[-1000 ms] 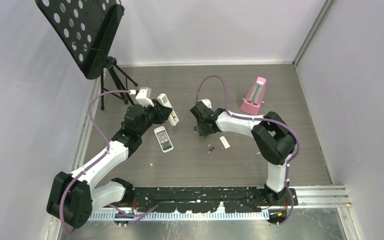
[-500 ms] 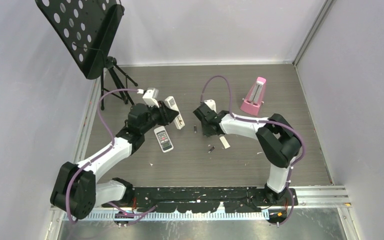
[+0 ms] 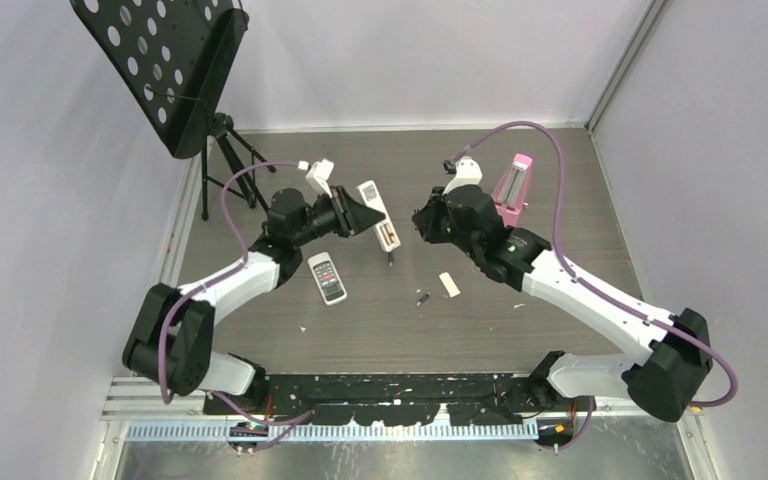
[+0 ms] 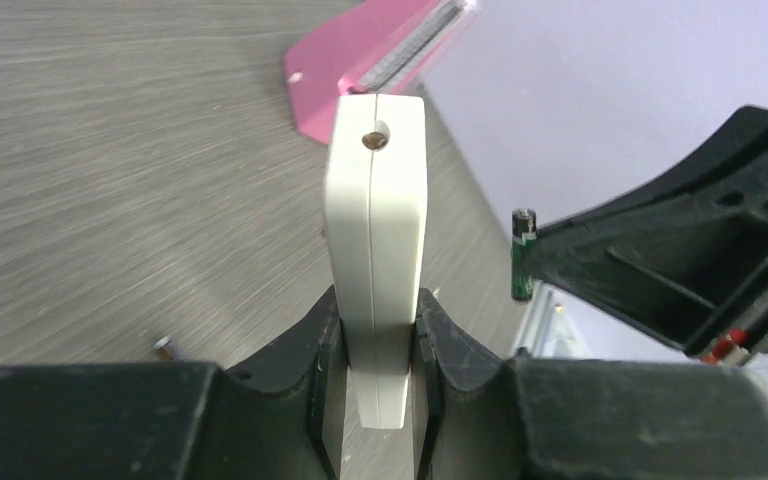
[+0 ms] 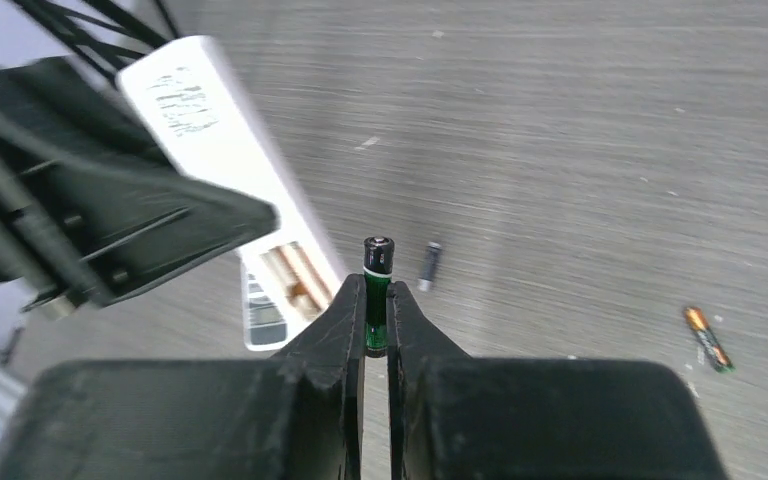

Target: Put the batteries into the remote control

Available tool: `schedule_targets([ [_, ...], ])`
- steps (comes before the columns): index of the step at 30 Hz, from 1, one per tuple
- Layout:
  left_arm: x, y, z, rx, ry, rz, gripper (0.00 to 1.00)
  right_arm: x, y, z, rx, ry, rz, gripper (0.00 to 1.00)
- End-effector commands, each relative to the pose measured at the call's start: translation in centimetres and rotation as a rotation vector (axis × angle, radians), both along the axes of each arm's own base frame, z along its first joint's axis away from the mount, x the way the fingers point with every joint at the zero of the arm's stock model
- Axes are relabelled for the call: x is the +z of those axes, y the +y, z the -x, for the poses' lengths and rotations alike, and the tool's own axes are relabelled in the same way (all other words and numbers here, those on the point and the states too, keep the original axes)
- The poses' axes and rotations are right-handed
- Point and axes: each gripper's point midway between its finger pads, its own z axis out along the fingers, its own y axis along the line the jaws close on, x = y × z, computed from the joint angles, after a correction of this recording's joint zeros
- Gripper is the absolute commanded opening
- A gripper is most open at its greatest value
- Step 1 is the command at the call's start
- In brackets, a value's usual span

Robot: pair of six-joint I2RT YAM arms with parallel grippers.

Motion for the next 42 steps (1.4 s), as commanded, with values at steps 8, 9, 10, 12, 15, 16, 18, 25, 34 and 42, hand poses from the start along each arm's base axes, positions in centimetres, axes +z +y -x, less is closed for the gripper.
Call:
schedule_targets([
  [8,6.7,-3.8,0.6,-0.238,0.064,0.365,0.00,5.4,3.9,2.2,0.214,-0.089,-0.248,0.09],
  [9,6.8,-3.8,0.7,-0.240,0.072,0.375,0.00,5.3,3.9,2.2,0.217,-0.090,-0.246,0.09],
  [10,6.8,-3.8,0.7,-0.242,0.076,0.382,0.00,5.2,4.0,2.1,0.220,-0.092,-0.246,0.09],
  [12,6.9,-3.8,0.7,-0.242,0.088,0.390,0.00,4.9,4.0,1.9,0.218,-0.099,-0.237,0.10],
  [15,6.5,-3.8,0.7,-0.231,0.121,0.388,0.00,4.5,3.7,1.6,0.210,-0.132,-0.212,0.10],
  [16,6.5,-3.7,0.7,-0.230,0.126,0.389,0.00,4.3,3.6,1.5,0.212,-0.135,-0.201,0.10],
  [18,6.3,-3.7,0.7,-0.228,0.141,0.393,0.00,4.6,3.7,1.3,0.218,-0.172,-0.201,0.11],
  [25,6.1,-3.7,0.8,-0.232,0.166,0.402,0.00,4.1,3.8,1.2,0.240,-0.190,-0.174,0.12],
  [34,5.4,-3.8,0.7,-0.229,0.181,0.376,0.00,4.5,3.4,1.4,0.263,-0.233,-0.137,0.12],
  [42,5.2,-3.9,0.4,-0.226,0.191,0.371,0.00,4.1,3.4,1.7,0.280,-0.232,-0.127,0.13],
])
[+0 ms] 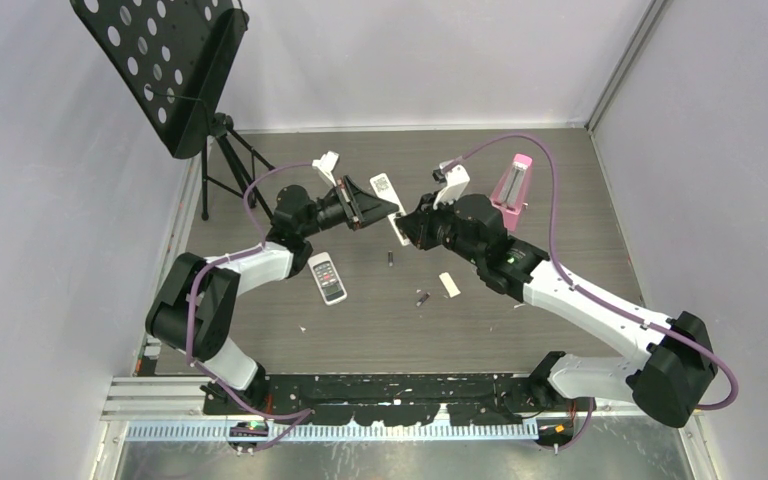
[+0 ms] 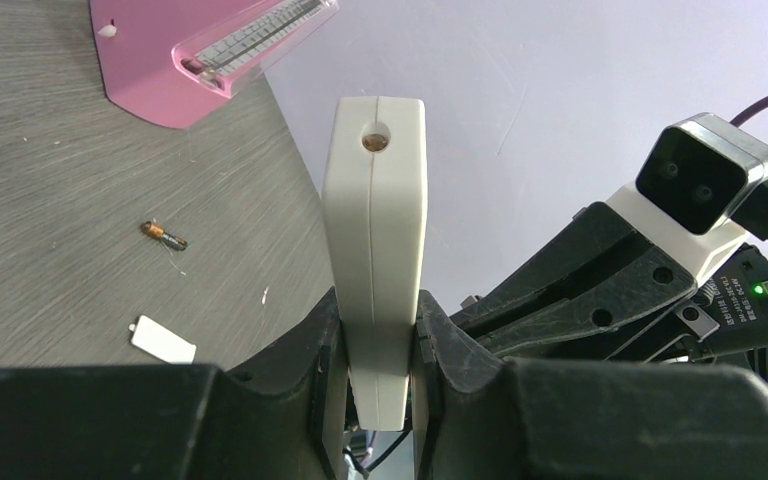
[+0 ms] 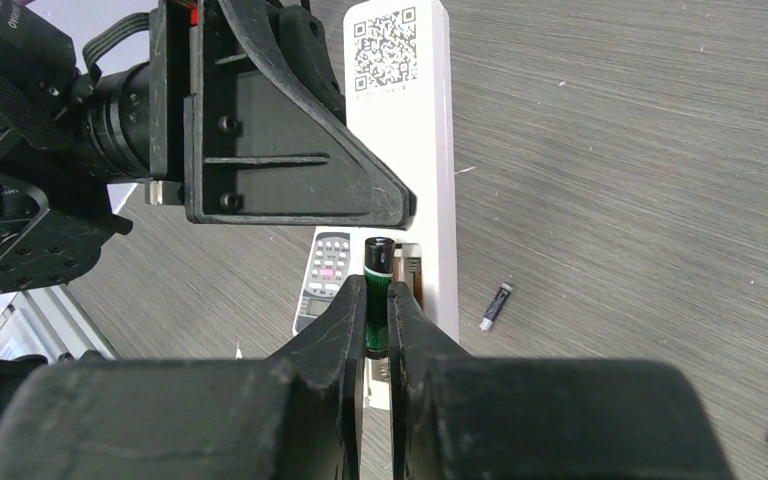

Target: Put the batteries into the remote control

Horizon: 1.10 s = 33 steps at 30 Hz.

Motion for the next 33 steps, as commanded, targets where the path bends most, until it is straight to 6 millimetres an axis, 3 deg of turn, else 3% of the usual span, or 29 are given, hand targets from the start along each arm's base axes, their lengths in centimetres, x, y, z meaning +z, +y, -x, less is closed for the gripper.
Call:
schedule_targets([
  [1,1.9,-0.3,0.1,-0.020,-0.066,0.024,0.00,1.4,-0.1,0.2,0.020,-0.055,-0.018,0.13],
  [13,3.4,-0.4,0.1,-0.032,-0.038,0.084,0.00,-0.3,0.2,1.3,0.072,-0.020,-0.003,0.25],
  [28,2.8,-0.2,0.0,-0.010,-0.059,0.027,0.00,2.4,-1.6,0.9,-0.033,-0.007,-0.034,0.36],
  [33,2.7,-0.1,-0.2,0.010,-0.087,0.007,0.00,4.5,-1.9,1.3,-0.045,0.021,-0.124,0.52],
])
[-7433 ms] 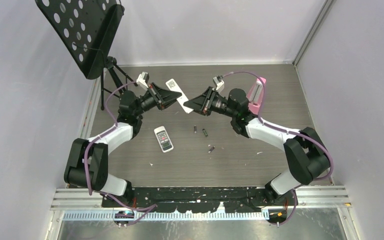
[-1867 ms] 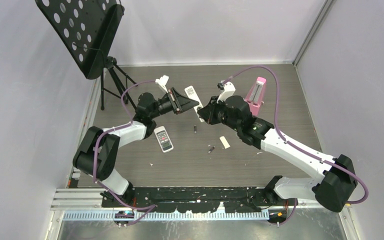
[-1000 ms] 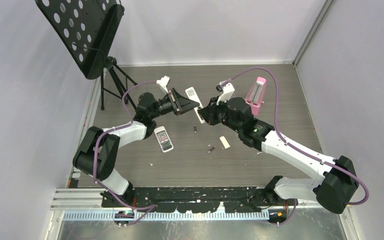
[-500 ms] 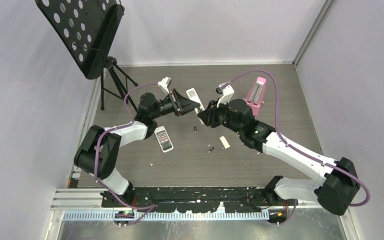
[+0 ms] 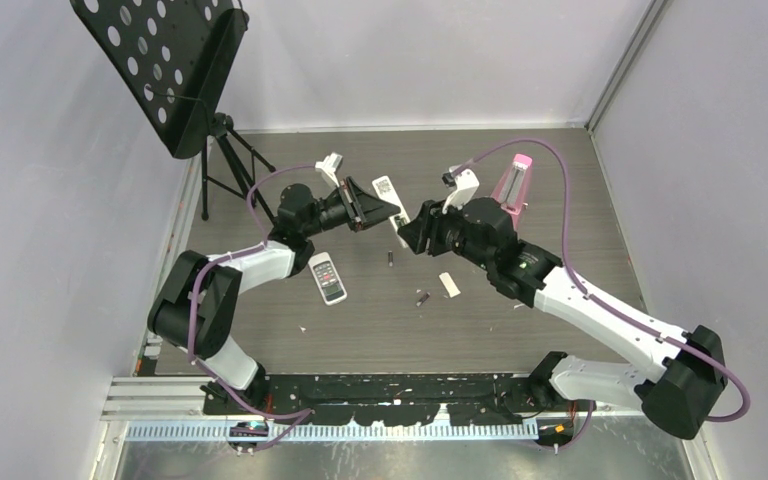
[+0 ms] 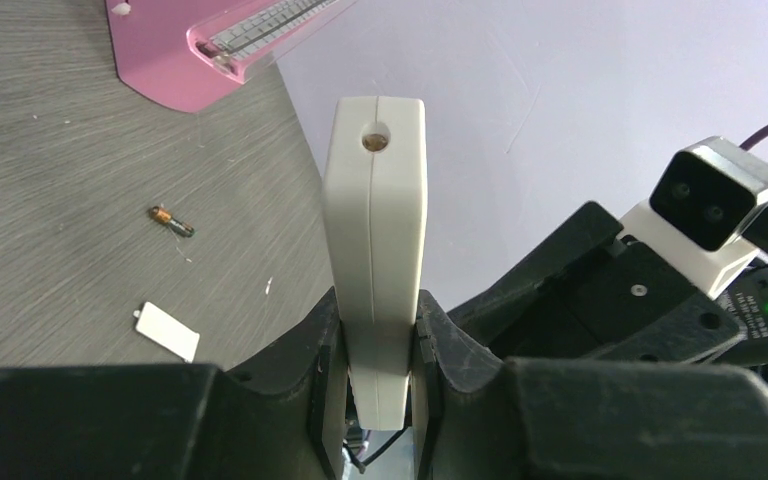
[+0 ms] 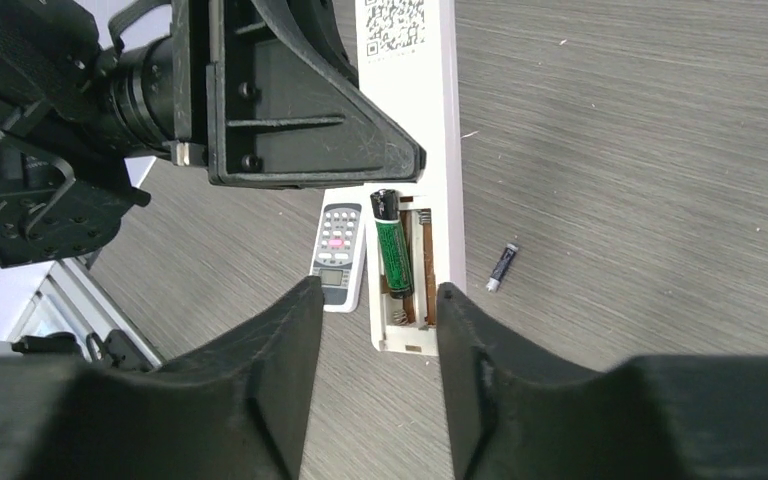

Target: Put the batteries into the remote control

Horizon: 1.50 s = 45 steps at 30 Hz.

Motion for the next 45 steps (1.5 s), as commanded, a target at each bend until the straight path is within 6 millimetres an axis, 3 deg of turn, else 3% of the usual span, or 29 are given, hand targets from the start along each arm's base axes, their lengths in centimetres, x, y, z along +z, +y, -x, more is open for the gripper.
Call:
schedule_targets([
  [1,3.6,0.2,0.0,0.019,-0.138,0.022,0.00,5.3,-0.3,0.1,-0.026,-0.030,-0.151,0.56],
  [4,4.3,0.3,-0.2,0.038,-0.174,0.045,0.00,5.3,-0.1,0.3,-0.055,0.041,-0.201,0.69],
  [11,6.5,1.2,-0.6,0.116,-0.248,0.129,0.00,5.5,-2.3,-0.2,-0.262,0.201,-0.417,0.89],
  [22,8.7,3.0,-0.4,0.233,-0.282,0.200,0.00,5.5,-1.3,-2.6,-0.316,0.355,-0.713,0.93],
  [28,9.0,2.9,-0.6,0.227,-0.276,0.199,0.00,7.5,0.4,-3.2,-0.225,0.323,-0.815,0.94],
  [35,9.5,2.4,-0.7,0.203,-0.304,0.186,0.00,8.4,1.4,-4.2,-0.207,0.322,-0.829,0.93],
  [45,9.6,1.9,-0.2,0.158,-0.355,0.157,0.00,7.6,2.7,-3.9,-0.127,0.339,-0.812,0.84],
])
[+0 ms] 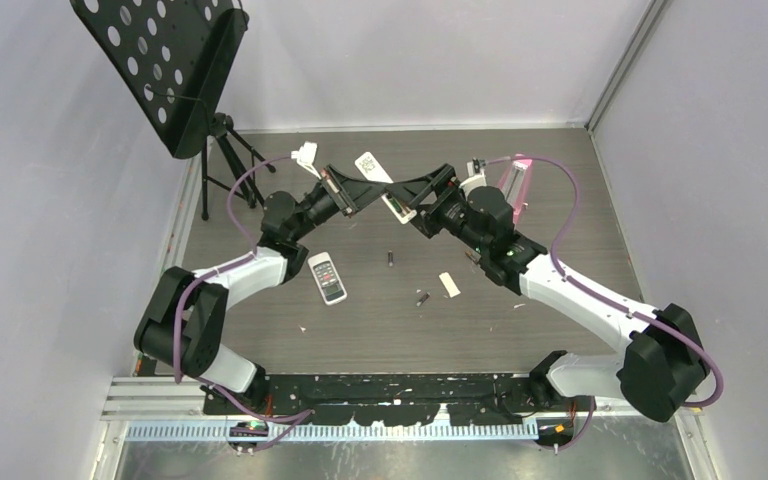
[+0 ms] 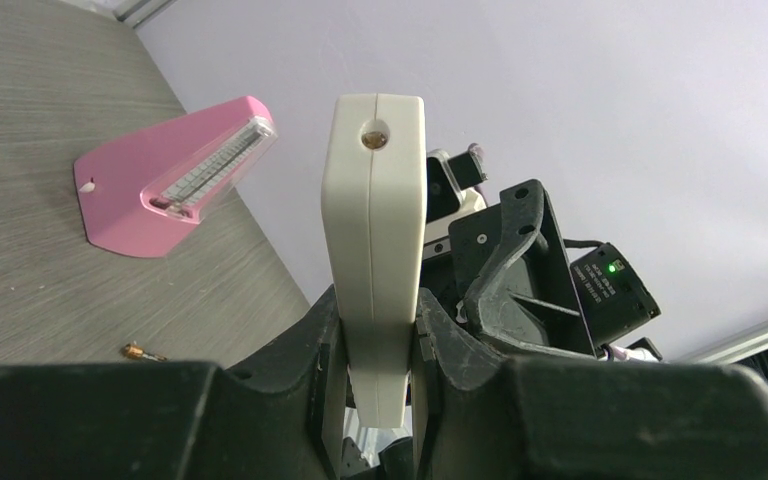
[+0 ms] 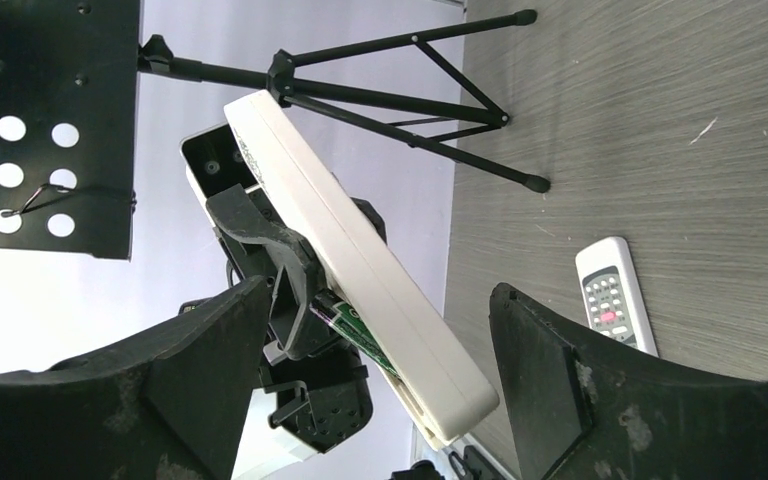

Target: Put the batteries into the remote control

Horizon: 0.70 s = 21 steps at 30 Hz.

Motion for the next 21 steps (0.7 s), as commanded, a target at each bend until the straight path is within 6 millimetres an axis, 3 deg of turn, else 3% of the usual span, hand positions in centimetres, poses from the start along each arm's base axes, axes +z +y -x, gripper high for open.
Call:
schedule_targets([
  [1,2.97,-0.17,0.49,-0.016,-0.128,0.009,0.00,3.34,0.36,0.04,0.026,-0.098,-0.068,0.83],
  [21,2.28,-0.45,-0.41,-0.008,-0.053,-0.027,0.00,3.22,0.57,0.57,0.067,-0.165,-0.060,0.57],
])
